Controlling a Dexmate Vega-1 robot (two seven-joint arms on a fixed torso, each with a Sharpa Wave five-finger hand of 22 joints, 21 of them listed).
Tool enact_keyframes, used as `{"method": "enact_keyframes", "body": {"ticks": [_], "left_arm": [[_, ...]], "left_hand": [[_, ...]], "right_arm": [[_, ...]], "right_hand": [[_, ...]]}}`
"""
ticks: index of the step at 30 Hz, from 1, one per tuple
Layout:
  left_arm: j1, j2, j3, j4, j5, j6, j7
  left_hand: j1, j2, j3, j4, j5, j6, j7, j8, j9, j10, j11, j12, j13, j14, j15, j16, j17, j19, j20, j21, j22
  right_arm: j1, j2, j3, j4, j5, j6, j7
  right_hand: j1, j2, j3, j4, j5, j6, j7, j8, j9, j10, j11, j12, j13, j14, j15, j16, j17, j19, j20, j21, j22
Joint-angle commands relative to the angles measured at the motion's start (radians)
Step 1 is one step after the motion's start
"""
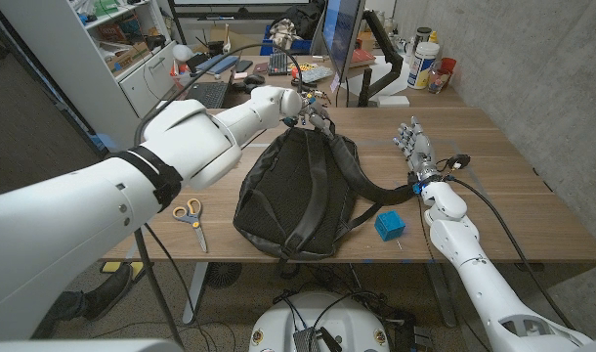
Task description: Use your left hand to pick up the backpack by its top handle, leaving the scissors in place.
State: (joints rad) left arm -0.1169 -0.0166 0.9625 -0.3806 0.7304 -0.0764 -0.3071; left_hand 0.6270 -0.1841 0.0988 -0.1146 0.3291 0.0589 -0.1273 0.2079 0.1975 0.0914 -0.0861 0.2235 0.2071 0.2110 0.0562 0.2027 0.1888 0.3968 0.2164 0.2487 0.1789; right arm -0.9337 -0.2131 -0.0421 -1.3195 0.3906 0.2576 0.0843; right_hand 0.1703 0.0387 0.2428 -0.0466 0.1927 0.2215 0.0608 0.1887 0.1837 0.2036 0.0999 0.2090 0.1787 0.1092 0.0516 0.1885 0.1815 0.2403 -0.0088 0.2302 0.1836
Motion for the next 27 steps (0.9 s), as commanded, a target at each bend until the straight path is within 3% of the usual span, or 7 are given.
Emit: {"method": "enact_keyframes", "body": {"ticks": [1, 9, 27], "left_arm": [[-0.018, 0.012, 0.166, -0.007, -0.150, 0.057, 0.029], [-0.019, 0.019, 0.215, -0.014, -0.206, 0.064, 0.028], [-0.004, 0.020, 0.220, -0.022, -0.247, 0.055, 0.012]], "left_hand": [[0.013, -0.001, -0.008, -0.002, 0.001, 0.002, -0.005, 0.001, 0.003, 0.000, -0.004, -0.004, 0.004, 0.007, 0.002, 0.001, 0.001, 0.010, 0.000, 0.005, 0.003], [0.016, 0.000, -0.017, -0.006, 0.002, 0.005, -0.005, 0.002, 0.003, 0.002, -0.004, -0.002, 0.005, 0.009, -0.002, 0.001, 0.001, 0.019, 0.000, 0.004, 0.003], [0.029, 0.005, -0.034, -0.014, 0.005, 0.015, -0.007, 0.006, 0.004, 0.017, -0.016, 0.003, 0.005, 0.023, -0.006, 0.003, 0.002, 0.043, -0.001, 0.004, 0.003]], "right_arm": [[0.016, 0.013, -0.007, 0.026, 0.001, 0.011, 0.000], [0.028, 0.018, -0.012, 0.042, 0.001, 0.014, 0.006], [0.031, 0.022, -0.017, 0.050, 0.002, 0.016, 0.009]], "right_hand": [[0.004, -0.003, -0.003, -0.003, 0.004, 0.001, 0.002, 0.004, 0.003, 0.010, 0.002, 0.005, 0.006, 0.007, -0.001, 0.003, 0.003, 0.006, -0.001, -0.002, 0.002], [0.004, -0.003, -0.004, -0.003, 0.004, 0.000, 0.002, 0.004, 0.003, 0.010, 0.002, 0.005, 0.006, 0.009, 0.001, 0.003, 0.003, 0.006, 0.000, -0.003, 0.003], [0.003, -0.002, -0.006, -0.003, 0.004, 0.001, 0.002, 0.005, 0.003, 0.011, 0.004, 0.005, 0.006, 0.011, 0.003, 0.003, 0.004, 0.009, 0.005, -0.004, 0.003]]}}
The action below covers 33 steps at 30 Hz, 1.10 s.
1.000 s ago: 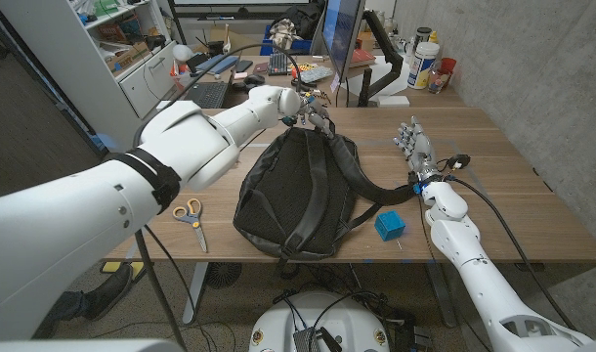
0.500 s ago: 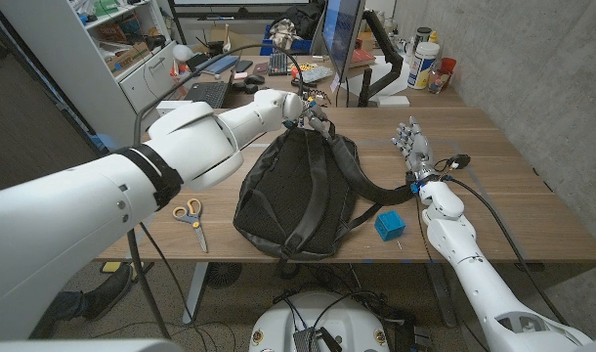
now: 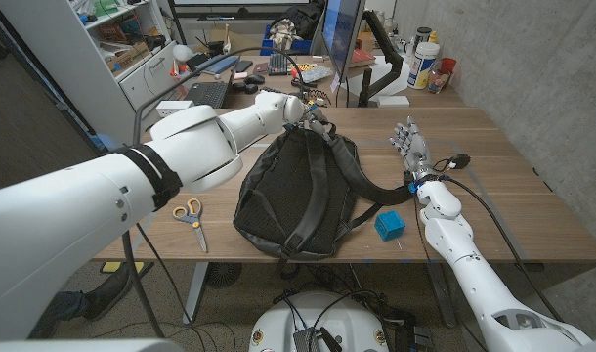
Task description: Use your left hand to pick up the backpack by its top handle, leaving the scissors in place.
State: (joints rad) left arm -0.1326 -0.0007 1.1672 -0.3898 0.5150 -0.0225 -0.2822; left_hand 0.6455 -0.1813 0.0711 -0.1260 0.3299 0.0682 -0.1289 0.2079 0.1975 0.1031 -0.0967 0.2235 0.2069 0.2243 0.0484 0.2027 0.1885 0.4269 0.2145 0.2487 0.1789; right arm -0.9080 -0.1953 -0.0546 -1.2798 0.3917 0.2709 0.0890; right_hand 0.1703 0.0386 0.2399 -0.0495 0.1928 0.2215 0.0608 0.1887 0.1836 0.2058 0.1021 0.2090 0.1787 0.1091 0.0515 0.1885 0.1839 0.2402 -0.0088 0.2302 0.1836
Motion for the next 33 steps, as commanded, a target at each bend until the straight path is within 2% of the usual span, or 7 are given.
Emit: {"method": "enact_keyframes", "body": {"ticks": [1, 19, 22, 24, 26, 28, 33], "left_arm": [[0.013, 0.006, 0.015, -0.017, -0.033, 0.004, -0.014], [0.025, 0.018, 0.063, -0.050, -0.042, 0.041, -0.028], [0.027, 0.024, 0.066, -0.066, -0.049, 0.055, -0.036], [0.028, 0.024, 0.066, -0.069, -0.061, 0.063, -0.033], [0.028, 0.023, 0.071, -0.069, -0.074, 0.077, -0.025], [0.025, 0.023, 0.088, -0.069, -0.095, 0.095, -0.009], [0.017, 0.027, 0.117, -0.069, -0.132, 0.103, 0.000]], "left_hand": [[0.011, 0.002, -0.007, -0.003, 0.005, 0.005, -0.007, 0.006, 0.004, 0.005, -0.005, 0.003, 0.006, 0.009, 0.002, 0.003, 0.002, 0.014, 0.001, 0.004, 0.003], [0.033, 0.012, -0.023, -0.011, 0.011, 0.023, -0.012, 0.011, 0.005, 0.023, -0.011, 0.008, 0.006, 0.041, -0.004, 0.011, 0.002, 0.060, -0.003, 0.010, 0.004], [0.111, 0.033, -0.026, -0.027, 0.024, 0.035, -0.023, 0.012, 0.006, 0.031, -0.009, 0.008, 0.007, 0.075, -0.025, 0.012, 0.003, 0.200, -0.009, 0.046, 0.005], [0.181, 0.041, -0.041, -0.026, 0.031, 0.058, -0.032, 0.015, 0.009, 0.051, -0.013, 0.012, 0.009, 0.126, -0.063, 0.014, 0.005, 0.415, -0.027, 0.101, 0.002], [0.227, 0.045, -0.055, -0.021, 0.030, 0.086, -0.048, 0.020, 0.012, 0.090, -0.024, 0.022, 0.010, 0.215, -0.084, 0.032, 0.009, 0.593, -0.077, 0.144, -0.002], [0.264, 0.051, -0.055, -0.024, 0.029, 0.097, -0.051, 0.022, 0.014, 0.096, -0.019, 0.021, 0.011, 0.233, -0.089, 0.031, 0.012, 0.674, -0.107, 0.161, -0.004], [0.341, 0.086, -0.041, -0.024, 0.023, 0.116, -0.051, 0.025, 0.019, 0.114, -0.015, 0.024, 0.014, 0.369, -0.125, 0.073, 0.022, 0.741, -0.149, 0.162, -0.005]], "right_arm": [[0.006, 0.004, -0.005, 0.011, -0.001, 0.002, 0.002], [0.028, 0.012, -0.010, 0.036, -0.004, 0.006, 0.000], [0.033, 0.014, -0.011, 0.042, -0.004, 0.009, 0.001], [0.036, 0.015, -0.011, 0.045, -0.004, 0.009, 0.002], [0.038, 0.016, -0.012, 0.047, -0.005, 0.009, 0.000], [0.042, 0.017, -0.012, 0.050, -0.004, 0.010, 0.001], [0.052, 0.020, -0.012, 0.062, -0.004, 0.017, 0.003]], "right_hand": [[0.003, -0.002, -0.003, 0.000, 0.004, 0.001, 0.002, 0.005, 0.003, 0.009, 0.002, 0.005, 0.006, 0.012, 0.004, 0.003, 0.001, 0.010, 0.005, -0.004, 0.003], [0.001, -0.005, -0.007, -0.001, 0.004, 0.010, -0.001, 0.008, 0.003, 0.012, 0.002, 0.005, 0.006, 0.016, 0.005, 0.003, 0.002, -0.001, 0.008, -0.011, 0.003], [0.001, -0.005, -0.007, -0.001, 0.004, 0.010, -0.001, 0.008, 0.003, 0.012, 0.002, 0.005, 0.006, 0.017, 0.006, 0.003, 0.002, -0.001, 0.008, -0.012, 0.003], [0.001, -0.005, -0.007, -0.001, 0.004, 0.011, -0.002, 0.008, 0.003, 0.013, 0.002, 0.005, 0.006, 0.016, 0.004, 0.003, 0.002, -0.002, 0.008, -0.012, 0.003], [0.001, -0.005, -0.007, -0.001, 0.004, 0.010, -0.001, 0.008, 0.003, 0.013, 0.002, 0.005, 0.006, 0.017, 0.005, 0.003, 0.002, -0.004, 0.008, -0.013, 0.003], [0.002, -0.005, -0.007, -0.001, 0.004, 0.011, -0.002, 0.008, 0.003, 0.012, 0.002, 0.005, 0.006, 0.016, 0.006, 0.003, 0.002, -0.006, 0.010, -0.014, 0.003], [0.002, -0.005, -0.008, -0.001, 0.004, 0.011, -0.002, 0.008, 0.003, 0.012, 0.002, 0.005, 0.006, 0.015, 0.006, 0.002, 0.002, -0.010, 0.010, -0.016, 0.003]]}}
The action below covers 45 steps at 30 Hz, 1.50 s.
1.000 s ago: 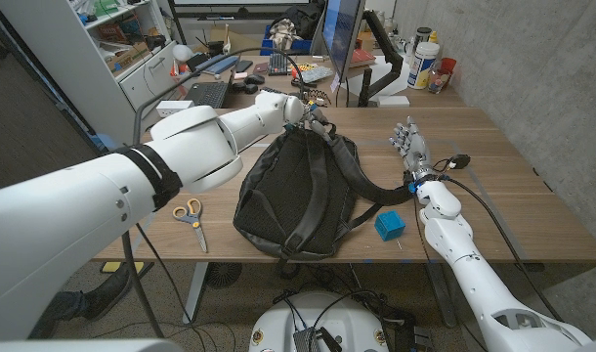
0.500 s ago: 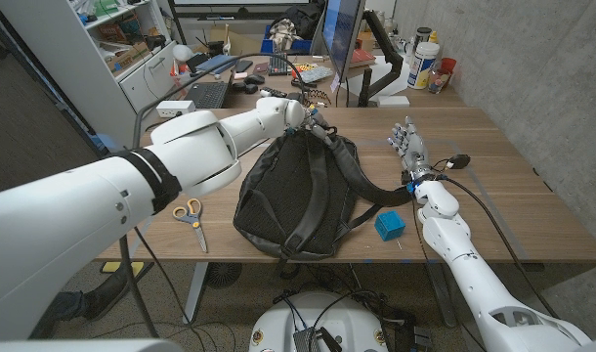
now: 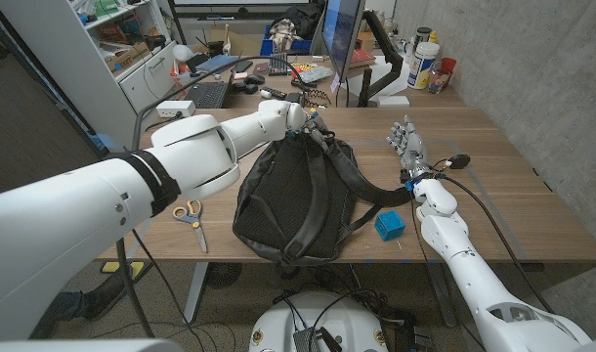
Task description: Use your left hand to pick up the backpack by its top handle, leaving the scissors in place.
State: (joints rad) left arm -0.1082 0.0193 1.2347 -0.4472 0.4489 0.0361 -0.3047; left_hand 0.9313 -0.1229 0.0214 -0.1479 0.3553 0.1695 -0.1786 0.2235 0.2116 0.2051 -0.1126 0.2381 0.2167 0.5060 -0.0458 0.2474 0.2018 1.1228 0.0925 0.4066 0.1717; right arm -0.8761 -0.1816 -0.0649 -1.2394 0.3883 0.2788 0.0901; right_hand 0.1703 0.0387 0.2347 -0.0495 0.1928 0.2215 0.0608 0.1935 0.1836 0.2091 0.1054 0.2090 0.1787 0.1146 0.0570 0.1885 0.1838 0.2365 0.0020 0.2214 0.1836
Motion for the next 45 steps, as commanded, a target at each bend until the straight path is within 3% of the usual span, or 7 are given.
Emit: {"method": "enact_keyframes", "body": {"ticks": [1, 6, 11, 21, 24, 39, 45], "left_arm": [[-0.007, 0.008, 0.047, -0.011, -0.068, 0.042, 0.020], [-0.002, 0.013, 0.024, -0.011, -0.063, 0.029, 0.011], [0.005, 0.013, -0.004, -0.003, -0.062, 0.014, 0.022], [0.009, 0.000, -0.040, 0.024, -0.042, -0.016, 0.044], [0.002, -0.023, -0.035, 0.070, -0.010, -0.039, 0.068], [0.010, -0.014, -0.155, 0.069, 0.060, -0.105, -0.006], [0.075, 0.061, -0.285, -0.124, 0.175, -0.079, -0.107]], "left_hand": [[0.065, 0.036, 0.012, 0.000, -0.005, 0.016, -0.004, 0.010, 0.006, 0.015, -0.002, 0.010, 0.004, 0.111, -0.036, 0.035, 0.011, 0.052, -0.034, 0.002, 0.002], [0.110, 0.069, 0.030, -0.002, -0.013, 0.039, -0.005, 0.017, 0.009, 0.027, -0.007, 0.013, 0.006, 0.146, -0.041, 0.043, 0.018, 0.065, -0.044, -0.002, 0.003], [0.263, 0.155, 0.097, -0.010, -0.065, 0.221, -0.002, 0.086, 0.028, 0.117, -0.023, 0.048, 0.021, 0.250, -0.077, 0.057, 0.030, 0.096, -0.074, -0.013, 0.004], [0.416, 0.216, 0.181, -0.009, -0.161, 0.472, 0.051, 0.202, 0.074, 0.273, -0.036, 0.111, 0.068, 0.377, -0.114, 0.045, 0.034, 0.116, -0.121, -0.034, 0.003], [0.449, 0.233, 0.209, -0.006, -0.172, 0.416, 0.025, 0.177, 0.071, 0.383, -0.027, 0.156, 0.095, 0.444, -0.132, 0.059, 0.052, 0.119, -0.126, -0.042, 0.003], [0.492, 0.227, 0.248, 0.003, -0.175, 0.661, 0.127, 0.266, 0.070, 0.469, -0.017, 0.243, 0.206, 0.549, -0.143, 0.055, 0.110, 0.158, -0.176, -0.047, 0.004], [0.475, 0.228, 0.249, 0.015, -0.176, 0.660, 0.130, 0.267, 0.073, 0.438, -0.025, 0.232, 0.217, 0.559, -0.141, 0.048, 0.112, 0.144, -0.169, -0.055, 0.005]], "right_arm": [[0.022, 0.006, -0.002, 0.025, 0.000, 0.010, 0.003], [0.029, 0.011, -0.003, 0.040, 0.003, 0.013, 0.006], [0.029, 0.015, -0.004, 0.044, 0.003, 0.013, 0.003], [0.019, 0.019, -0.001, 0.031, 0.002, 0.015, -0.011], [0.018, 0.021, 0.000, 0.029, 0.004, 0.013, -0.012], [0.020, 0.019, -0.001, 0.024, 0.002, 0.011, -0.014], [0.013, 0.016, 0.001, 0.005, 0.001, 0.007, -0.018]], "right_hand": [[0.002, -0.005, -0.003, -0.001, 0.004, 0.012, -0.002, 0.003, 0.004, 0.009, -0.001, 0.005, 0.006, 0.009, 0.000, 0.002, 0.002, -0.007, 0.000, -0.008, 0.003], [0.001, -0.006, -0.004, -0.002, 0.004, 0.014, -0.003, 0.004, 0.004, 0.009, -0.002, 0.005, 0.006, 0.009, 0.000, 0.001, 0.002, -0.009, 0.001, -0.009, 0.003], [0.001, -0.006, -0.004, -0.002, 0.005, 0.015, -0.003, 0.004, 0.004, 0.010, -0.002, 0.005, 0.006, 0.009, 0.001, 0.001, 0.002, -0.011, 0.001, -0.010, 0.003], [0.001, -0.007, -0.006, -0.002, 0.005, 0.016, -0.004, 0.004, 0.004, 0.010, -0.002, 0.005, 0.007, 0.008, 0.000, 0.001, 0.002, -0.012, 0.001, -0.011, 0.003], [0.001, -0.007, -0.006, -0.002, 0.005, 0.015, -0.004, 0.004, 0.004, 0.010, -0.003, 0.005, 0.007, 0.007, 0.000, 0.000, 0.002, -0.012, 0.001, -0.012, 0.003], [0.000, -0.008, -0.008, -0.002, 0.005, 0.016, -0.004, 0.003, 0.004, 0.010, -0.003, 0.005, 0.007, 0.006, 0.000, 0.000, 0.003, -0.014, 0.003, -0.013, 0.003], [-0.001, -0.008, -0.009, -0.002, 0.005, 0.016, -0.004, 0.003, 0.004, 0.011, -0.003, 0.005, 0.007, 0.006, 0.000, 0.000, 0.003, -0.015, 0.004, -0.013, 0.003]]}}
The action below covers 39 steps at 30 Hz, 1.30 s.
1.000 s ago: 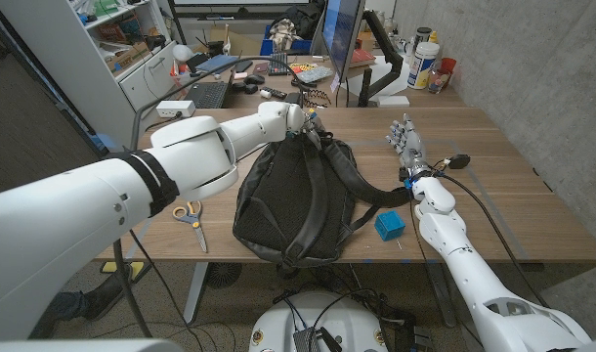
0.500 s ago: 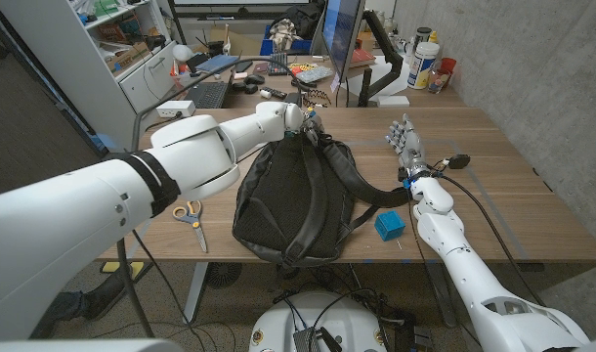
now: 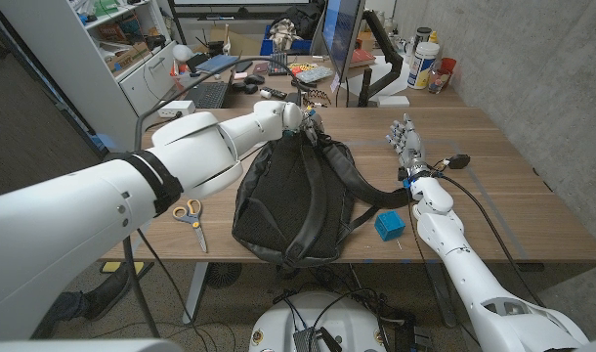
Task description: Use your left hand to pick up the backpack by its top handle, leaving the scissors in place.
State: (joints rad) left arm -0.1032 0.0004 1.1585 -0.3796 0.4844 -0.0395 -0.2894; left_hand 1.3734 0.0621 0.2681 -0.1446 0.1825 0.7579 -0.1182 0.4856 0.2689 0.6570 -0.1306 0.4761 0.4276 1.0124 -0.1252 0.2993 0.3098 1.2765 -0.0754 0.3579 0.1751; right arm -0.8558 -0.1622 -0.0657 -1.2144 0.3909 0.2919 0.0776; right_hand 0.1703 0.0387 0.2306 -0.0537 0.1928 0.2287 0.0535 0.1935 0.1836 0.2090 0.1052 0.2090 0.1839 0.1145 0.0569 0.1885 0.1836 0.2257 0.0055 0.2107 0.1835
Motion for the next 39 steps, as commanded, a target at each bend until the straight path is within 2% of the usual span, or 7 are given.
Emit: {"method": "enact_keyframes", "body": {"ticks": [1, 3, 7, 10, 15, 23, 39], "left_arm": [[0.078, 0.084, -0.222, -0.215, 0.159, 0.013, -0.139], [0.096, 0.095, -0.249, -0.256, 0.189, 0.025, -0.155], [0.120, 0.107, -0.292, -0.308, 0.231, 0.039, -0.181], [0.134, 0.113, -0.318, -0.337, 0.251, 0.043, -0.191], [0.161, 0.128, -0.353, -0.397, 0.272, 0.049, -0.207], [0.193, 0.149, -0.399, -0.485, 0.271, 0.064, -0.224], [0.237, 0.205, -0.432, -0.675, 0.263, 0.129, -0.269]], "left_hand": [[0.032, 0.042, 0.003, 0.012, -0.003, 0.085, 0.073, 0.012, 0.018, -0.014, -0.011, -0.006, 0.009, 0.064, -0.063, -0.002, 0.004, -0.011, 0.001, -0.007, 0.001], [0.030, 0.039, 0.005, 0.013, -0.002, 0.094, 0.073, 0.018, 0.023, 0.013, -0.020, 0.005, 0.016, 0.070, -0.066, -0.006, 0.004, -0.011, 0.003, -0.008, 0.002], [0.028, 0.037, 0.009, 0.013, -0.001, 0.114, 0.076, 0.032, 0.032, 0.046, -0.022, 0.019, 0.027, 0.083, -0.076, -0.011, 0.004, -0.009, 0.003, -0.008, 0.003], [0.025, 0.034, 0.011, 0.014, -0.001, 0.121, 0.078, 0.037, 0.037, 0.053, -0.020, 0.023, 0.034, 0.109, -0.080, -0.007, 0.004, -0.011, 0.002, -0.010, 0.003], [0.022, 0.033, 0.014, 0.015, -0.001, 0.135, 0.089, 0.047, 0.043, 0.070, -0.019, 0.031, 0.043, 0.112, -0.083, -0.016, 0.003, -0.016, 0.003, -0.012, 0.003], [0.019, 0.032, 0.018, 0.017, 0.000, 0.146, 0.091, 0.055, 0.049, 0.085, -0.019, 0.038, 0.054, 0.129, -0.083, -0.020, 0.003, -0.015, 0.002, -0.013, 0.003], [0.011, 0.031, 0.027, 0.020, 0.000, 0.172, 0.097, 0.061, 0.042, 0.098, -0.015, 0.044, 0.075, 0.156, -0.086, -0.030, 0.003, -0.017, 0.004, -0.016, 0.004]], "right_arm": [[-0.010, -0.004, 0.003, -0.025, -0.002, -0.007, -0.007], [-0.014, -0.006, 0.004, -0.034, -0.004, -0.007, -0.010], [-0.022, -0.008, 0.007, -0.049, -0.003, -0.007, -0.014], [-0.028, -0.010, 0.008, -0.059, -0.004, -0.009, -0.016], [-0.038, -0.009, 0.010, -0.072, -0.004, -0.011, -0.024], [-0.050, -0.009, 0.012, -0.093, -0.009, -0.010, -0.033], [-0.067, -0.009, 0.016, -0.124, -0.011, -0.007, -0.041]], "right_hand": [[-0.002, -0.008, -0.005, 0.002, 0.005, 0.009, 0.003, 0.003, 0.004, 0.011, -0.003, 0.005, 0.002, 0.006, 0.000, 0.000, 0.003, -0.004, 0.000, -0.003, 0.003], [-0.002, -0.008, -0.005, 0.002, 0.005, 0.009, 0.004, 0.003, 0.004, 0.011, -0.003, 0.005, 0.002, 0.006, 0.001, 0.000, 0.003, -0.004, 0.001, -0.003, 0.003], [-0.003, -0.009, -0.006, 0.003, 0.005, 0.009, 0.004, 0.003, 0.004, 0.011, -0.003, 0.005, 0.002, 0.007, -0.001, 0.000, 0.003, -0.004, 0.001, -0.003, 0.003], [-0.003, -0.009, -0.007, 0.003, 0.005, 0.010, 0.004, 0.003, 0.004, 0.012, -0.003, 0.005, 0.002, 0.008, 0.000, 0.001, 0.003, -0.004, 0.001, -0.003, 0.003], [-0.004, -0.009, -0.008, 0.003, 0.005, 0.011, 0.004, 0.004, 0.004, 0.014, -0.005, 0.006, 0.002, 0.008, -0.001, 0.001, 0.003, -0.004, 0.000, -0.003, 0.003], [-0.005, -0.009, -0.009, 0.003, 0.005, 0.012, 0.003, 0.004, 0.004, 0.015, -0.004, 0.006, 0.002, 0.009, 0.001, 0.001, 0.003, -0.003, -0.001, -0.003, 0.003], [-0.005, -0.009, -0.010, 0.003, 0.005, 0.014, 0.004, 0.004, 0.004, 0.017, -0.002, 0.006, 0.002, 0.013, 0.001, 0.002, 0.003, -0.003, -0.001, -0.004, 0.003]]}}
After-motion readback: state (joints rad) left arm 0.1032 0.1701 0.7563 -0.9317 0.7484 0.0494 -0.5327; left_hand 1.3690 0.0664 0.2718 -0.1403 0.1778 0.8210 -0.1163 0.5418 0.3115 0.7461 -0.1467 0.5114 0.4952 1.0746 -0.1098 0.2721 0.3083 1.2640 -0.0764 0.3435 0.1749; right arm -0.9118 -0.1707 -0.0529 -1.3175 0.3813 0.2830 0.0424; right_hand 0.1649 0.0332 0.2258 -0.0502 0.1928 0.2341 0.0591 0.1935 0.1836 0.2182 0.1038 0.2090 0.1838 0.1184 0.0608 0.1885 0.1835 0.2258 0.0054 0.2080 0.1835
